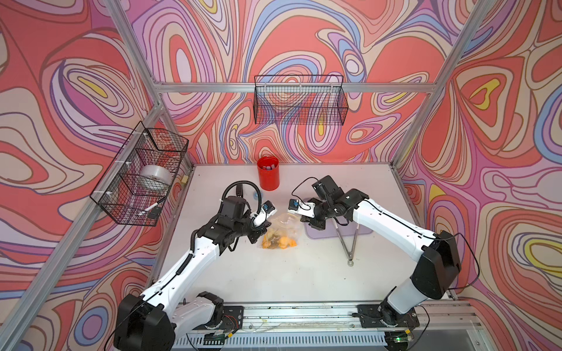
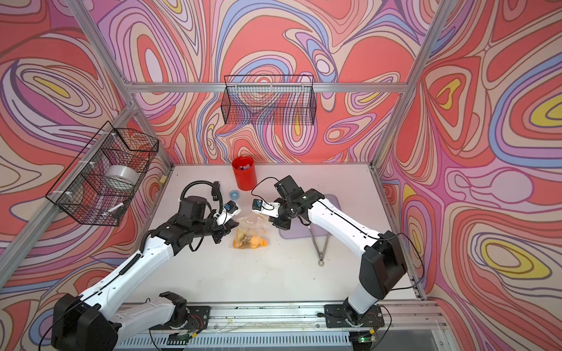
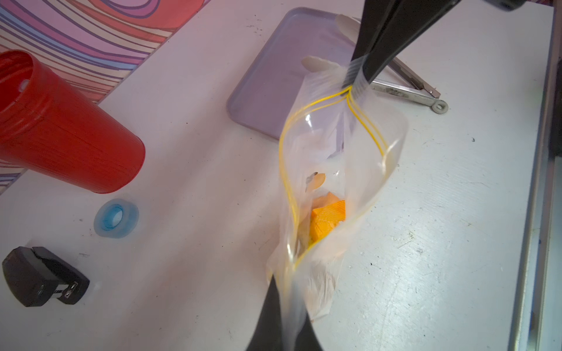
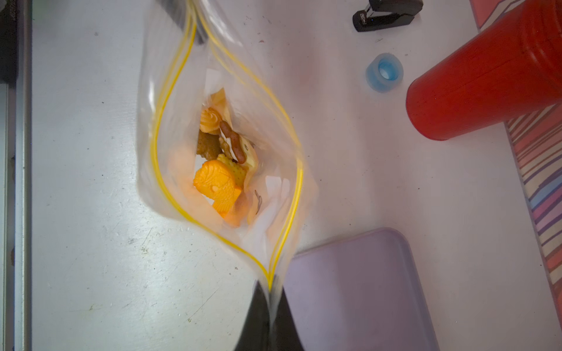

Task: Put the cookies into a resealable bag to prevent moisture
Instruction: Adjust the ziploc bag at the center of the board.

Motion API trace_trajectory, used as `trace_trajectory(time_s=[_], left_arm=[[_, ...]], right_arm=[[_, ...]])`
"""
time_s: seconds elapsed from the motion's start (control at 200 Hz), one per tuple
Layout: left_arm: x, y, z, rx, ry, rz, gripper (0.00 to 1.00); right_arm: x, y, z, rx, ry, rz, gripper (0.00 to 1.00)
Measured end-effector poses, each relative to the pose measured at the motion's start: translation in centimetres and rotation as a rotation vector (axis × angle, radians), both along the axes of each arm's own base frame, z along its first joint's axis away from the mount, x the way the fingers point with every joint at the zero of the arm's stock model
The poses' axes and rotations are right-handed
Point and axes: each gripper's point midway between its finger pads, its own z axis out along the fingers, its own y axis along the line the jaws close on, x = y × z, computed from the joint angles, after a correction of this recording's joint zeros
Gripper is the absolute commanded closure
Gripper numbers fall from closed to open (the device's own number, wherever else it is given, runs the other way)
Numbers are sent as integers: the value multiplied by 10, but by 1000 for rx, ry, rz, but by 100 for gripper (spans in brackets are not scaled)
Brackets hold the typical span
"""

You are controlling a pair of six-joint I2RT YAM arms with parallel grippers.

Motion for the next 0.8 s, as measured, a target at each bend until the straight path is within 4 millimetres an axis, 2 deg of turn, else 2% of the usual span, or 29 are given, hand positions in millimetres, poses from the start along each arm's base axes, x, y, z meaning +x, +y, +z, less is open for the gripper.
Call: trace_trajectory(time_s=[0.105,0.23,0.255,0.31,0.481,0.541,0.591,0.616,0.651,0.766,0.796], left_arm=[[1,-1,-5,-2,19,-5,100],[1,-1,-6,-3,26,-7,100],[1,-1,-6,-4,25,-7,100],[1,-2,-6,-6,24,-7,100],[2,-1,-6,-6,23,-7,100],[2,-1,-6,-6,23,-6,100],[2,0,-6,-7,23,-4,100],[2,-1,-5,-8,24,-5,100],[2,-1,-5,-9,24,-6,100],[1,-2,-5,-14,26,-12,100],[1,-2,-5,-16,27,-14,100]], right_arm=[[2,6,-4,8,3,3,77],[5,11,-13,4,17,5,73],[5,11,-15,1,18,6,77],[5,11,-18,-2,28,1,100],[8,14,-18,6,15,5,100],[10,16,-17,16,7,3,78],[11,18,-15,29,7,-1,74],[11,19,-14,35,2,3,79],[12,21,-13,44,3,1,100],[11,29,-10,70,1,8,100],[11,31,-10,76,2,8,85]])
